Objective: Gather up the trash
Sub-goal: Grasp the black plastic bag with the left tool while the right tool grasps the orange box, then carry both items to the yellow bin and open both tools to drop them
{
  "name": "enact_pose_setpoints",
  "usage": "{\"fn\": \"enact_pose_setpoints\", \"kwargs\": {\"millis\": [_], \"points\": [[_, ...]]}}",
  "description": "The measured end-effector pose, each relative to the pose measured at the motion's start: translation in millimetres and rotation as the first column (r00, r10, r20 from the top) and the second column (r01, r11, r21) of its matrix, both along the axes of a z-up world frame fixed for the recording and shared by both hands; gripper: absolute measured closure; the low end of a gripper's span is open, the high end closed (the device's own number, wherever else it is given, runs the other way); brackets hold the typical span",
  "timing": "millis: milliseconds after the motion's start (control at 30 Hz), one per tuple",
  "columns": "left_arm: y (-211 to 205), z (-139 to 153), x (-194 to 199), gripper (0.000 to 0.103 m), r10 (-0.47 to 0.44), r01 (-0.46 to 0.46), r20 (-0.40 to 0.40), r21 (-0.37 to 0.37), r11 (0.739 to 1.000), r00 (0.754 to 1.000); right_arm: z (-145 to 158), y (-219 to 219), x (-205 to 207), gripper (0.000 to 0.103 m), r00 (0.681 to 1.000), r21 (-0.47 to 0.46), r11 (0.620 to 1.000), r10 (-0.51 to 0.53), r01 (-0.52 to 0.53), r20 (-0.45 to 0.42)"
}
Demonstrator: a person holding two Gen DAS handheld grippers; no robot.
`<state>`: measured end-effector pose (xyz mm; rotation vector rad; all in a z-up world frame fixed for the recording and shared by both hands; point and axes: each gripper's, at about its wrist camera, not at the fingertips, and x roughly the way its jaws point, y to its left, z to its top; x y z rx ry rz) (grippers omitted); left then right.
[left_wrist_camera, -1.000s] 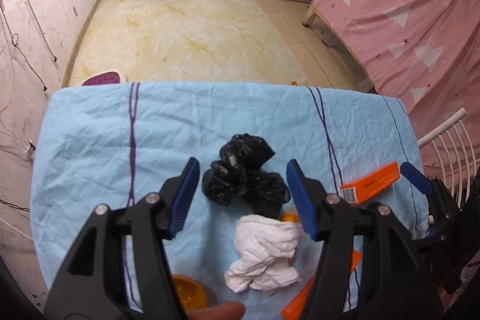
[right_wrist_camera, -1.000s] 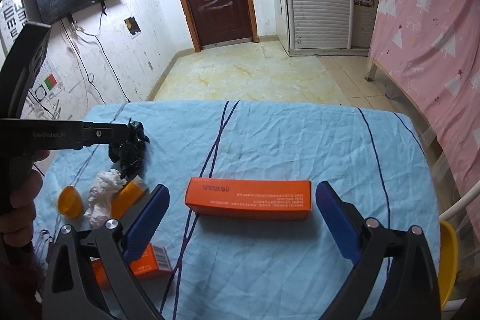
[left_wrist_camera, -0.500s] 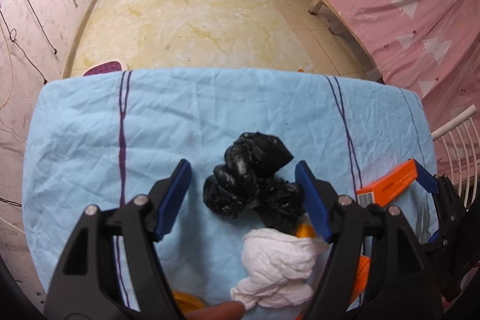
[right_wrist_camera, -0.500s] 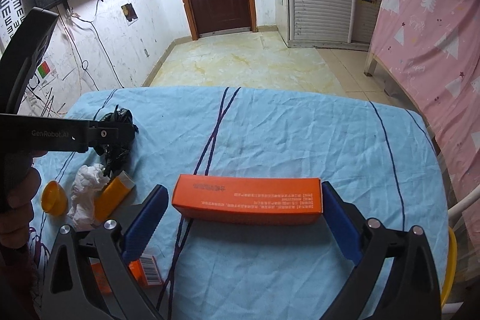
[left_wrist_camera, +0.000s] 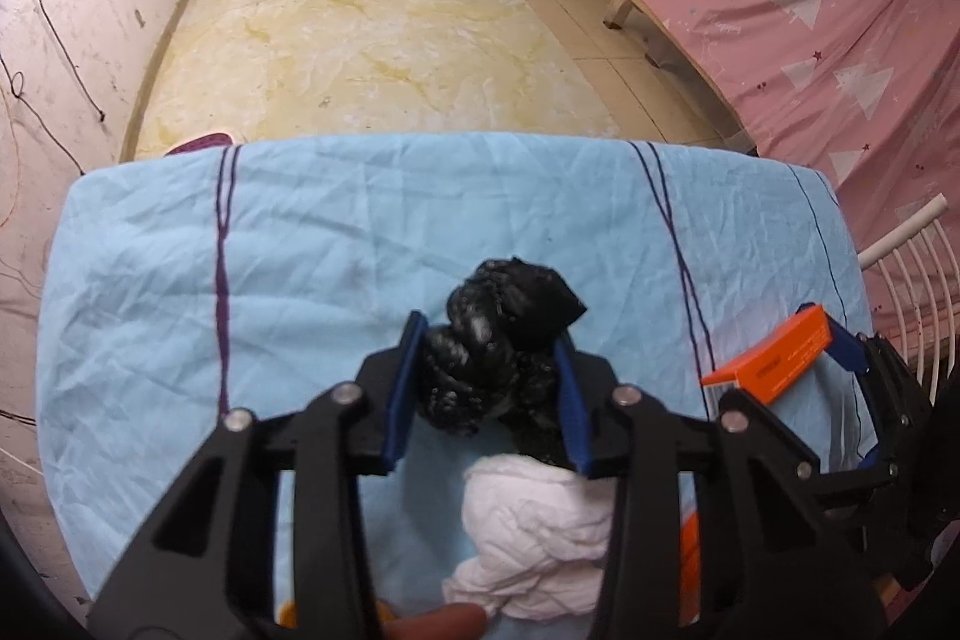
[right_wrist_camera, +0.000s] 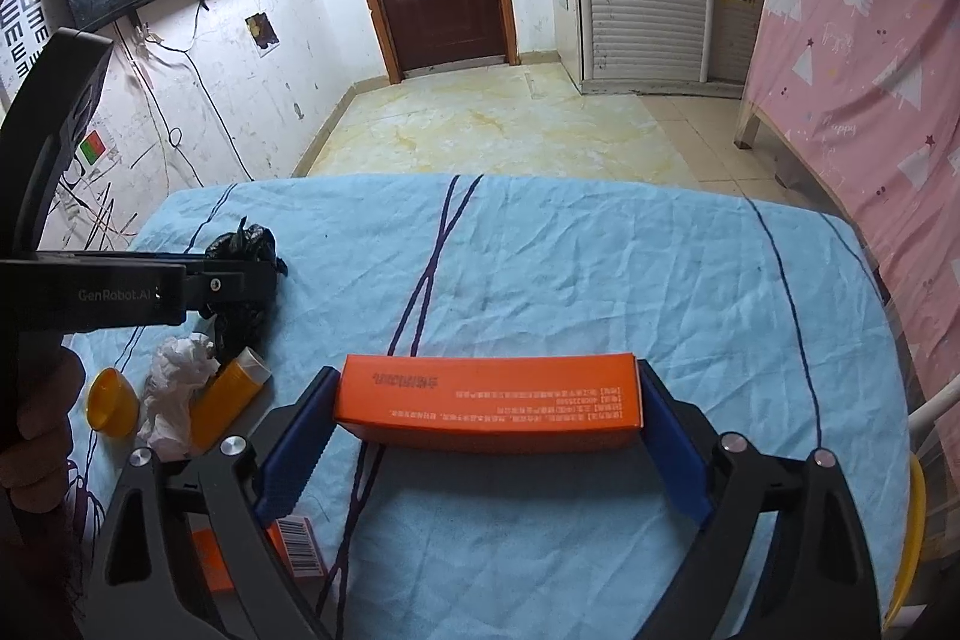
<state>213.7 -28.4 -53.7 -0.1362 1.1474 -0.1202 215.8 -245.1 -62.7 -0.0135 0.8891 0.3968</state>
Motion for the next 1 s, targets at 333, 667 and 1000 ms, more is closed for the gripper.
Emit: {"fn": "enact_pose_setpoints", "kwargs": {"millis": [333,667,1000], "points": [[-15,35,-18,0.065,0.011,-0.012,0.080,0.020,1.000,0.997,21,-26,-16,0.016,0.998,0.059,0.998,-0.024,0.021,0.054],[-62,68,-36,0.065,-0.060,0.052,0.152,0.056,0.997,0.987,53,-92,-43,0.016,0.984,0.146,0.986,-0.107,0.087,0.140],[-126,81,-45,0.065,-0.148,0.132,0.176,0.098,0.986,0.973,62,-162,-62,0.016,0.963,0.199,0.966,-0.203,0.167,0.179]]}}
